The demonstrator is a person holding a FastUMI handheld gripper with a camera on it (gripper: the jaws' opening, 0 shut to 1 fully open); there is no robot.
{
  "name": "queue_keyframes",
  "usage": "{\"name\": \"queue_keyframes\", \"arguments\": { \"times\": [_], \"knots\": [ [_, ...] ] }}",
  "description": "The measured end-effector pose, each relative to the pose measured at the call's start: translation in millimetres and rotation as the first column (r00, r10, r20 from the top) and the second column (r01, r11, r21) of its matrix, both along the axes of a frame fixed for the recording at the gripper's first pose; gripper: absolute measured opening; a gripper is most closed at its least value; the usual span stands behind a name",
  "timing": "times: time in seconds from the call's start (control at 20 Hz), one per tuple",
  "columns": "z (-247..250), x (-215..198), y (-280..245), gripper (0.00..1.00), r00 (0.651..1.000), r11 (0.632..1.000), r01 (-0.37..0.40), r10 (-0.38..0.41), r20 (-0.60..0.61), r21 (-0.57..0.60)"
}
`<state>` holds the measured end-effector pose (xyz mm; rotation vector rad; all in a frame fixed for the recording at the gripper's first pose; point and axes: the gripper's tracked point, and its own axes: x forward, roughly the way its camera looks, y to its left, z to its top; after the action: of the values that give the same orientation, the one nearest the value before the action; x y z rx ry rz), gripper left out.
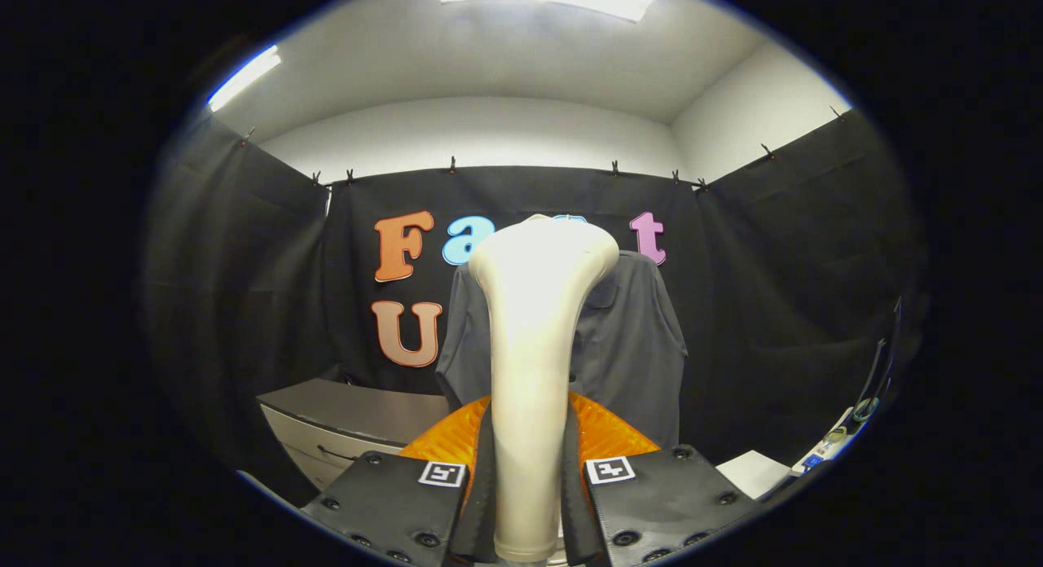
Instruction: Iron the clothes twice with a garment steamer, once on the left side and once on the right side.
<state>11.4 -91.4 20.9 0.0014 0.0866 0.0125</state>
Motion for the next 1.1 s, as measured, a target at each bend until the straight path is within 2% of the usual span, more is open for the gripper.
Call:
{"name": "queue_keyframes", "arguments": {
  "times": [1.1],
  "knots": [
    [1.6,-6.5,7.0,0.40,1.000,1.000,-0.012,0.011,0.019,0.023]
  ]
}}
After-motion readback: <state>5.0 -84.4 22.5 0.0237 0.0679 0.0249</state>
